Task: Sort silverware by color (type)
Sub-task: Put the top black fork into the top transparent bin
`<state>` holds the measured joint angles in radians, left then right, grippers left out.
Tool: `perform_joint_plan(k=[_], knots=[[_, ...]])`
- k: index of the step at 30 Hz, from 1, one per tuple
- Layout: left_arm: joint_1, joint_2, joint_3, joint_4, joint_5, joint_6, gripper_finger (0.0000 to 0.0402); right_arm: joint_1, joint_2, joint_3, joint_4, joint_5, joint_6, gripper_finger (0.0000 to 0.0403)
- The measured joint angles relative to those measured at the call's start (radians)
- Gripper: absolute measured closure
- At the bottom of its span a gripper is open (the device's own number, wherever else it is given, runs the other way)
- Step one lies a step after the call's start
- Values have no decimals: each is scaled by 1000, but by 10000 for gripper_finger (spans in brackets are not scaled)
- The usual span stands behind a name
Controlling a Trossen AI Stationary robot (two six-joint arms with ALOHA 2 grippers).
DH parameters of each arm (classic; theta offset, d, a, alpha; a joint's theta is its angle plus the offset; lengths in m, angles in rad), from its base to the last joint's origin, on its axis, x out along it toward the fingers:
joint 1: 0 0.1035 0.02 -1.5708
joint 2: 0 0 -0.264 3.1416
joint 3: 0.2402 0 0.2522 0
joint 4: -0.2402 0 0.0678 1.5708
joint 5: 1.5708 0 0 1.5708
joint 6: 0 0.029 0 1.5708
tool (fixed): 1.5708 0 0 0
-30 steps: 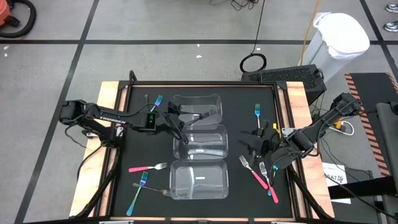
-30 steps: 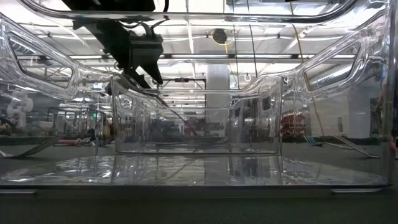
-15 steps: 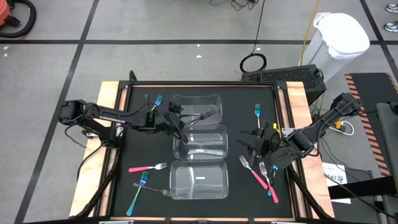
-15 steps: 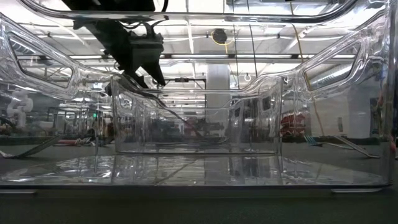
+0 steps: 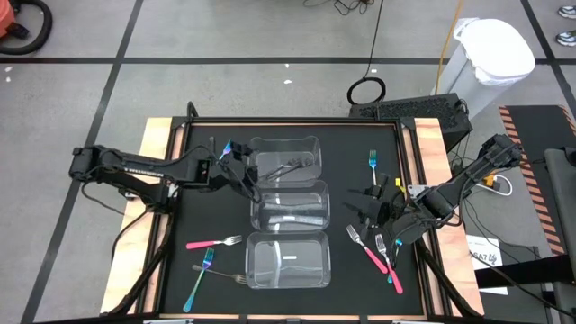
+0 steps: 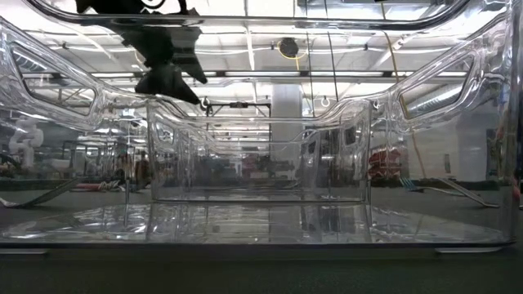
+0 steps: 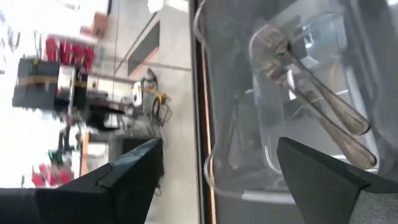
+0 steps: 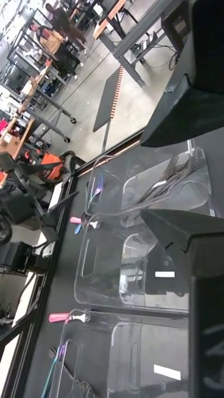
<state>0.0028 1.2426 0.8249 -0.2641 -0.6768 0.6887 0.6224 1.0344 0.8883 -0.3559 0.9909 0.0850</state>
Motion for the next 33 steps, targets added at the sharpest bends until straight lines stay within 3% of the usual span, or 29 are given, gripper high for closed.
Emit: perform_joint_plan(k=[10,18,24,33], knots=[[-63,-89,0,-268,-27,-670,83,0,0,0,5,0,-1,236],[-110,-157,0,-434,-17,-901,84,0,0,0,58,-1,-34,236],[-153,-190,0,-479,78,-978,84,0,0,0,118,-34,-105,236],[-182,-191,-43,-574,9,-1128,84,-9,0,0,166,-53,-163,236]])
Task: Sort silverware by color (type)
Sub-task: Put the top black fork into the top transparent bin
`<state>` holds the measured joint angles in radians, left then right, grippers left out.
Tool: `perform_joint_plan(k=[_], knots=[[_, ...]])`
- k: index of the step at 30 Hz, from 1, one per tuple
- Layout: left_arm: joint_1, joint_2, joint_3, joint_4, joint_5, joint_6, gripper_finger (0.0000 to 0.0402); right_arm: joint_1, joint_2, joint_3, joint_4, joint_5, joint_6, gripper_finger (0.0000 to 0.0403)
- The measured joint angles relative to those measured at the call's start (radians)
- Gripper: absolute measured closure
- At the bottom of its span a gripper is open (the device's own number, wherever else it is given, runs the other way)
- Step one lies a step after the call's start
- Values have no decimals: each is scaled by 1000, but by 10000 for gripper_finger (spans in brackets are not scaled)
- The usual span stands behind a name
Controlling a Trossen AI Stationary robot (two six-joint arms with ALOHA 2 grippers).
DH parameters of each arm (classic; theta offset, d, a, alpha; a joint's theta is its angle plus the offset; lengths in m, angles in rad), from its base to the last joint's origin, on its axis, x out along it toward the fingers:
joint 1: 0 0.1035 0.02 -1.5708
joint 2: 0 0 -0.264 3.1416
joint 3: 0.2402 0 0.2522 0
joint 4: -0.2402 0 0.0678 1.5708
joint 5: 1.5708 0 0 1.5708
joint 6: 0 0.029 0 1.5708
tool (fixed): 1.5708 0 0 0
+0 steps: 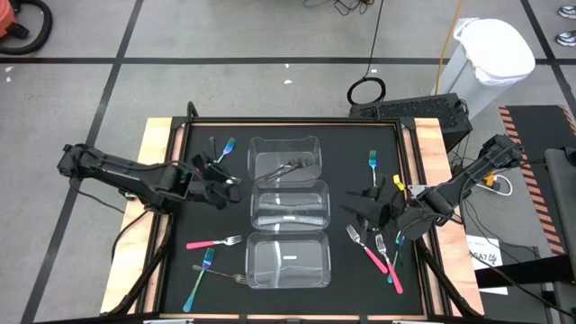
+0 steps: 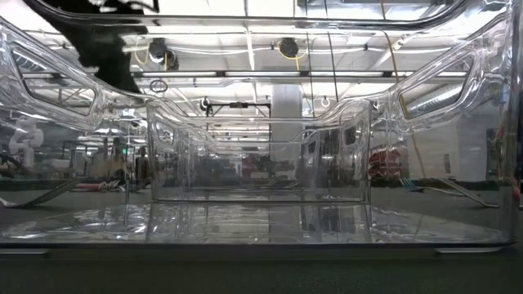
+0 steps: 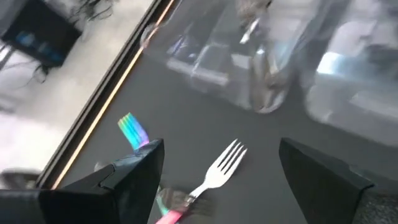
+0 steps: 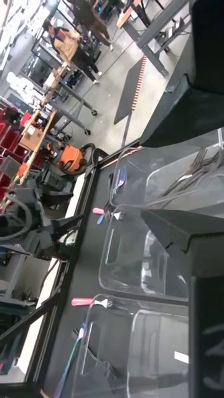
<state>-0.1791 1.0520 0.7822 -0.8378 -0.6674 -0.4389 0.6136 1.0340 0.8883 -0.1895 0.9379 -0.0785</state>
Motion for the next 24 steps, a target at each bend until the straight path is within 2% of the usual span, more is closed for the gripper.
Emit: perform_joint_plan(k=[5,7,10,17,24], knots=[[26,3,-54,-86,-112,-249,84,0,0,0,-1,0,-13,236],[67,2,-51,-147,-131,-383,84,0,0,0,-1,0,-13,236],[131,3,-48,-190,-141,-478,84,-8,0,0,-1,0,-13,236],[261,3,-80,-176,-95,-494,84,-32,0,0,-1,-1,13,236],[392,3,-156,-74,-45,-393,84,-33,11,0,-2,-1,14,236]])
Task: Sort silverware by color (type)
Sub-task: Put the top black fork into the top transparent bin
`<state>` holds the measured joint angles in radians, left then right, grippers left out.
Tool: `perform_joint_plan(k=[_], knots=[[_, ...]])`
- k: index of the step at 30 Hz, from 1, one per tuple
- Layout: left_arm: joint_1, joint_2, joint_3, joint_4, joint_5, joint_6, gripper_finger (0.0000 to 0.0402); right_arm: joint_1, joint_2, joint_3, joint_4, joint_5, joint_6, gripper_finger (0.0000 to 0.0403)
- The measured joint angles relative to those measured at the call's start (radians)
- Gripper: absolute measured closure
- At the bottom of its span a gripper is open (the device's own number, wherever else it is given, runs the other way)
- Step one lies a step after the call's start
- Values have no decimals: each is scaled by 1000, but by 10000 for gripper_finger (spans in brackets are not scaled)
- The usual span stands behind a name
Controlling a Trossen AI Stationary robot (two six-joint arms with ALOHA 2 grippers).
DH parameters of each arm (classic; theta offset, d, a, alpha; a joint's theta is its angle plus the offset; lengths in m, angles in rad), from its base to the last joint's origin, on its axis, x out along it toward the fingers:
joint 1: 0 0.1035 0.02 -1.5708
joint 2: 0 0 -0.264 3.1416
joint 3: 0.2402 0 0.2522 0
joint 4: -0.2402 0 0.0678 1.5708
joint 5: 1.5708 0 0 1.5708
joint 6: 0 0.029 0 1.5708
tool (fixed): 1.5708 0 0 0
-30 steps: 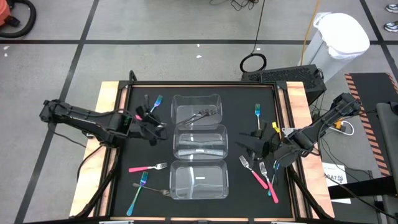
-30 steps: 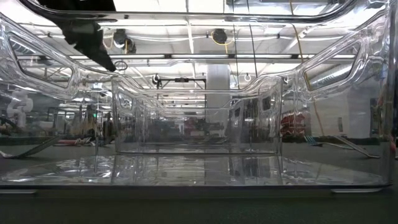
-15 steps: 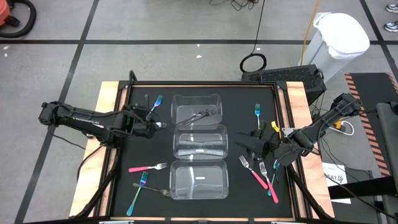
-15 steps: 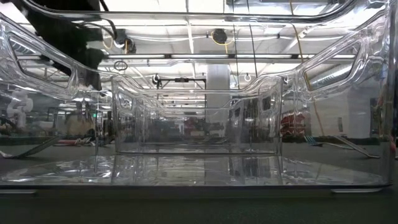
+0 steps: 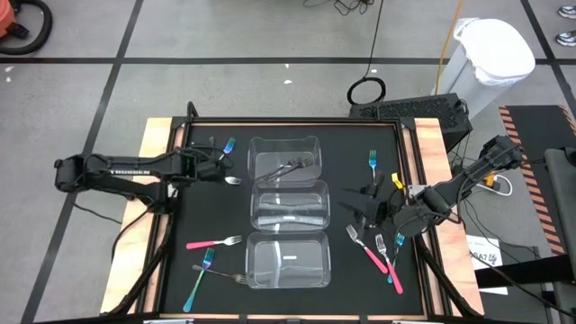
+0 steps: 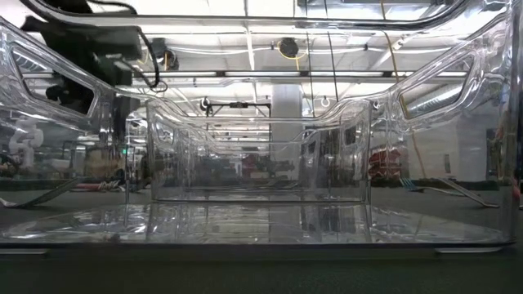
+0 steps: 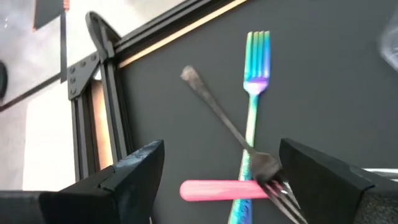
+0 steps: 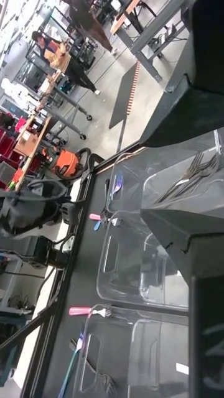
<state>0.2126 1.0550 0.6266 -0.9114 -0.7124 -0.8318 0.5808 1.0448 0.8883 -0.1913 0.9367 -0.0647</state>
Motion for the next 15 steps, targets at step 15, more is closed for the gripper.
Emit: perform_joint_plan(k=[15], knots=[[272,20,-78,405,111,245,84,-5,22,0,0,0,0,236]])
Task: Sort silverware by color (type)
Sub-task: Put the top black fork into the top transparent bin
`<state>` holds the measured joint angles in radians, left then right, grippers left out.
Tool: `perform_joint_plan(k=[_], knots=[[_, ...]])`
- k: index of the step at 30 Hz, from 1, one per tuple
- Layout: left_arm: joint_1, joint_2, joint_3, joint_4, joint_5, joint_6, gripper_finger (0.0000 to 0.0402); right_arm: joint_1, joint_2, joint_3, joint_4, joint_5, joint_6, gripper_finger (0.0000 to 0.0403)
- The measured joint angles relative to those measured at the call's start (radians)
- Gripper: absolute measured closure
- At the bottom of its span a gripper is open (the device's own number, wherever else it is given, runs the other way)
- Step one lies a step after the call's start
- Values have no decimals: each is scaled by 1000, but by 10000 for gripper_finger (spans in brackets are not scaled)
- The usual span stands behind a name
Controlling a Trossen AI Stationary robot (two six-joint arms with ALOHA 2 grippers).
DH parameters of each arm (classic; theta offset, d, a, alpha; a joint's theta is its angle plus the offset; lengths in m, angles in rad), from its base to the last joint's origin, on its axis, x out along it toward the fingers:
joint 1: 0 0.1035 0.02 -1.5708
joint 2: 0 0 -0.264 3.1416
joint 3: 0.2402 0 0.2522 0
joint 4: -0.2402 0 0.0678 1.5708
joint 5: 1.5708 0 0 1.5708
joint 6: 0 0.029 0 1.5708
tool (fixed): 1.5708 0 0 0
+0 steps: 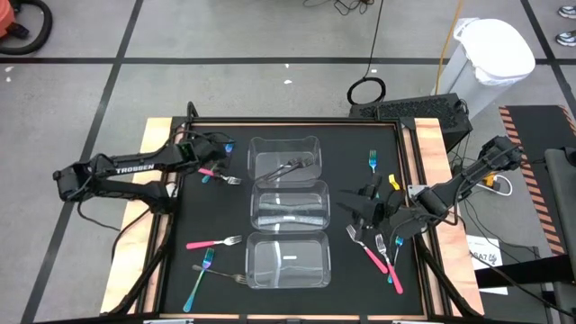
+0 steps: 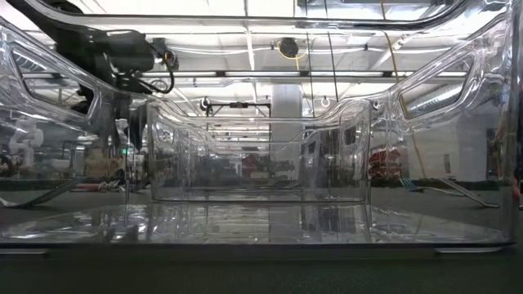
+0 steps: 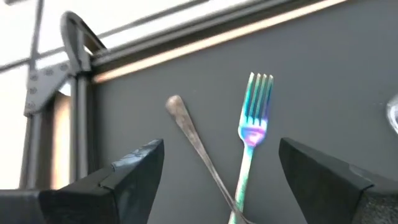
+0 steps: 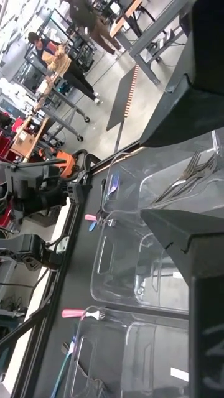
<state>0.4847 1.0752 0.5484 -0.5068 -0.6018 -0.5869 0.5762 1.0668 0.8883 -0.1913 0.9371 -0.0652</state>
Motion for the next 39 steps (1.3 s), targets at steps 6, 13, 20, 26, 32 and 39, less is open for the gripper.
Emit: perform_joint_plan(k=[6,13,20,26,32,39], knots=[[3,-1,0,-13,36,-117,84,0,0,0,0,0,0,236],[132,58,0,-14,166,-166,84,0,0,0,0,-1,0,236],[282,191,0,45,337,-135,84,0,0,0,0,-1,-9,236],[328,303,1,76,344,-126,84,0,0,0,0,-1,-26,236],[348,340,4,149,347,-79,84,0,0,0,0,-1,-33,236],[369,342,4,172,348,-80,91,0,0,0,0,-1,-33,236]])
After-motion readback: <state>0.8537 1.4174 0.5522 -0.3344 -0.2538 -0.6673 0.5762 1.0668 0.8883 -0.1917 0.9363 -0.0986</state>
